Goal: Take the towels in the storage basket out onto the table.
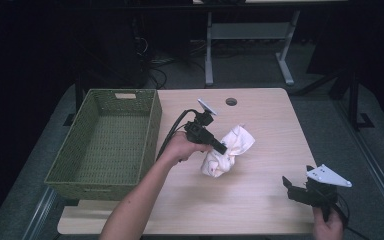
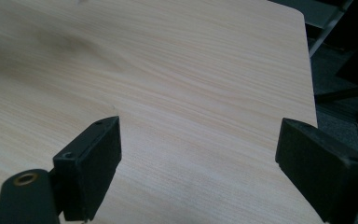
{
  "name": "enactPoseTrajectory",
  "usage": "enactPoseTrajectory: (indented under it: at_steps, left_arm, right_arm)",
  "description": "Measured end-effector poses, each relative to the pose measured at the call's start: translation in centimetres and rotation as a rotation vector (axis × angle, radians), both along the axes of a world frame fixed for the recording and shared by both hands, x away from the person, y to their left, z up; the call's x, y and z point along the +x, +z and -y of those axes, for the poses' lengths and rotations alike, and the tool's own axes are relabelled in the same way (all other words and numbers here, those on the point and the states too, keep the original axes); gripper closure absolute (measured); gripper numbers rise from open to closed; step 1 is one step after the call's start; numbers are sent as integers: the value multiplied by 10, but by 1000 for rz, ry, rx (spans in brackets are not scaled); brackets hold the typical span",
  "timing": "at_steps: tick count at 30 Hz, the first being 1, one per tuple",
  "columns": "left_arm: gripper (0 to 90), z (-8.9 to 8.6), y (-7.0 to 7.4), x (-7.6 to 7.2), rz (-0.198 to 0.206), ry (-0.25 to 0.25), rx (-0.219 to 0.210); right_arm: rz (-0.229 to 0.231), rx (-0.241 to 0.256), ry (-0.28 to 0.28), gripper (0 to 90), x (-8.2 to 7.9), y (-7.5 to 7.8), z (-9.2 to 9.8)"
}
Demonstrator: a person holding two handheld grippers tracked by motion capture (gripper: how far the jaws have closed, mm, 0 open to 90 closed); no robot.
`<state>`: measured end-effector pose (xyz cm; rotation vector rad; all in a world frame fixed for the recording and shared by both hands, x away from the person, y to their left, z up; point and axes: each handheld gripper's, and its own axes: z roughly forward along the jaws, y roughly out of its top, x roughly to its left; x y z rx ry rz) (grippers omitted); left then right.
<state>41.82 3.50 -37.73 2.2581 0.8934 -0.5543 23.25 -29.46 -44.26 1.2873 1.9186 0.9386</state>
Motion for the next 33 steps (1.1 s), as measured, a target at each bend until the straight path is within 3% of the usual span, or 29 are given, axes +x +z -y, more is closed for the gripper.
enactPoseTrajectory:
  at_steps: [9, 19, 33]
  left_arm:
    - [719, 19, -22, 1, -39, 18, -1]
    - [717, 30, -34, 2, -49, 34, -1]
    - [709, 43, -50, 4, -48, 98, -25]
  right_arm:
    - [-5, -6, 1, 139, 1, -1, 0]
    - [-4, -7, 6, 139, 1, -1, -1]
    - [-7, -11, 13, 139, 1, -2, -1]
